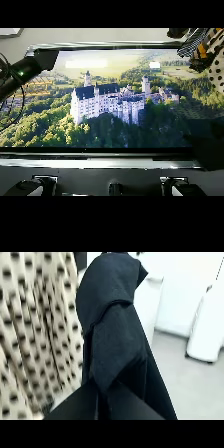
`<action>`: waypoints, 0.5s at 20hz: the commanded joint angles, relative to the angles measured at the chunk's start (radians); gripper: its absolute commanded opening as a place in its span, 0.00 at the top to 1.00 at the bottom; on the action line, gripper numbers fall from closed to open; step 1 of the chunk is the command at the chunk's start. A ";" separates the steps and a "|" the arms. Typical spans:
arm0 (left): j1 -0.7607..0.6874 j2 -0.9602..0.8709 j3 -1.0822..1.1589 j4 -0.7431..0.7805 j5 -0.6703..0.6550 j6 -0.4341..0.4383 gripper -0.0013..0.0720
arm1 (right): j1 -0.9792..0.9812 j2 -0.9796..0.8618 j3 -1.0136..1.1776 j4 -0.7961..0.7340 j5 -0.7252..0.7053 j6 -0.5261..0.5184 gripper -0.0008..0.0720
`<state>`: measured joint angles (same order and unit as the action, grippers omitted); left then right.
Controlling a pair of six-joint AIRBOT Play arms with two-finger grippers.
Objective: Fold the clothes and pants, and hang the long-sleeved shirts on hangers.
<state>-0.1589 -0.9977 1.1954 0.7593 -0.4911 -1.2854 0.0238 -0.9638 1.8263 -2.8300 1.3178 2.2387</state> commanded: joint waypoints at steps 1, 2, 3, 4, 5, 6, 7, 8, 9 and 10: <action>0.000 -0.006 0.000 0.000 0.000 0.002 0.15 | -0.075 -0.073 0.060 -0.031 -0.067 0.092 0.97; 0.000 -0.008 0.000 0.000 0.000 0.002 0.15 | -0.136 -0.087 0.083 -0.023 -0.085 0.087 0.97; 0.000 -0.009 0.000 0.000 0.000 0.003 0.15 | -0.189 -0.094 0.102 0.005 -0.127 0.077 0.97; 0.000 -0.010 0.000 0.000 0.000 0.002 0.15 | -0.251 -0.101 0.123 0.040 -0.166 0.077 0.97; 0.000 -0.013 0.000 0.000 0.000 0.002 0.15 | -0.307 -0.109 0.143 0.082 -0.191 0.076 0.97; 0.000 -0.016 0.000 0.000 0.000 0.002 0.15 | -0.357 -0.118 0.156 0.114 -0.196 0.075 0.97; 0.000 -0.020 0.000 0.000 0.000 0.002 0.15 | -0.405 -0.124 0.159 0.134 -0.204 0.059 0.97; 0.000 -0.022 0.000 0.000 0.000 0.002 0.15 | -0.449 -0.131 0.159 0.157 -0.217 0.046 0.97; 0.000 -0.023 0.000 0.000 0.000 0.002 0.15 | -0.492 -0.136 0.159 0.178 -0.241 0.041 0.97; 0.000 -0.023 0.000 0.000 0.000 0.002 0.15 | -0.525 -0.136 0.159 0.199 -0.270 0.044 0.97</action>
<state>-0.1589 -1.0168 1.1954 0.7593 -0.4915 -1.2835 -0.3874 -1.0859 1.9709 -2.7079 1.1259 2.2944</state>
